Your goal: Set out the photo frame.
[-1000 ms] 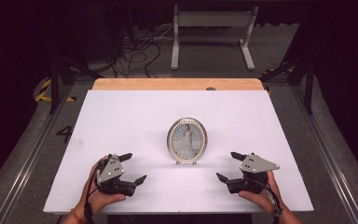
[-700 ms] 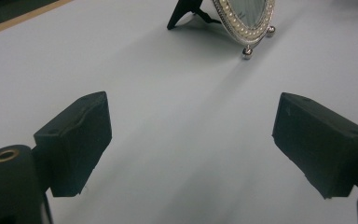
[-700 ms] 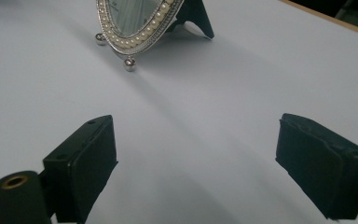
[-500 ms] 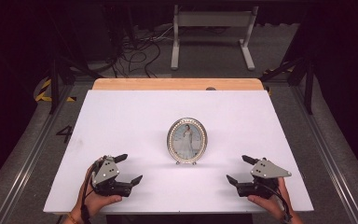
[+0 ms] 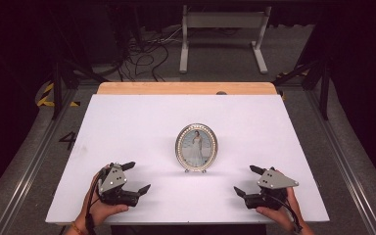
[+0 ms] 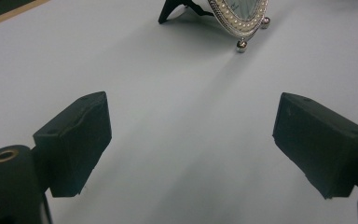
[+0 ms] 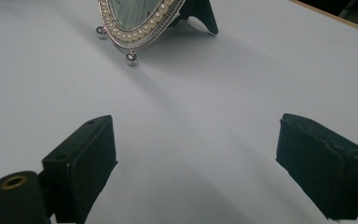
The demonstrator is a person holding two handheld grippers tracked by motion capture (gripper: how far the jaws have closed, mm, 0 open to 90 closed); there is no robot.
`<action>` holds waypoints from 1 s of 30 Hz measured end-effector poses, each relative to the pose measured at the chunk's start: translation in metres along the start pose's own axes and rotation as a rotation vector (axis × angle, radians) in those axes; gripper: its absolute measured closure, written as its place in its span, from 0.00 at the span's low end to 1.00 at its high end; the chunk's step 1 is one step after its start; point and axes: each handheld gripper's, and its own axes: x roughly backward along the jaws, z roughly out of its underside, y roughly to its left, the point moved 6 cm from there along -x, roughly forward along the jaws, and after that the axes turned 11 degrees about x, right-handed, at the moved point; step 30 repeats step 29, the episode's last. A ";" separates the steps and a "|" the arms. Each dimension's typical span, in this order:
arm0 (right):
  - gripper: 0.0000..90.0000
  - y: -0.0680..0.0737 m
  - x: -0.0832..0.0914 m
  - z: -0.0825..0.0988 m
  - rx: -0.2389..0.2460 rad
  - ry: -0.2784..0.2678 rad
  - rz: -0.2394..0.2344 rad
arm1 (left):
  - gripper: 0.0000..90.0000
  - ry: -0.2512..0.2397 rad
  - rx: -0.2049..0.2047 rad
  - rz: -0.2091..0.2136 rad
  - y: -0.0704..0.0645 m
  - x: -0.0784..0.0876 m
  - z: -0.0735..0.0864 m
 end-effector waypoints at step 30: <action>0.13 -0.003 0.006 0.002 -0.007 -0.020 0.013 | 0.13 -0.007 -0.005 -0.007 0.002 0.000 -0.004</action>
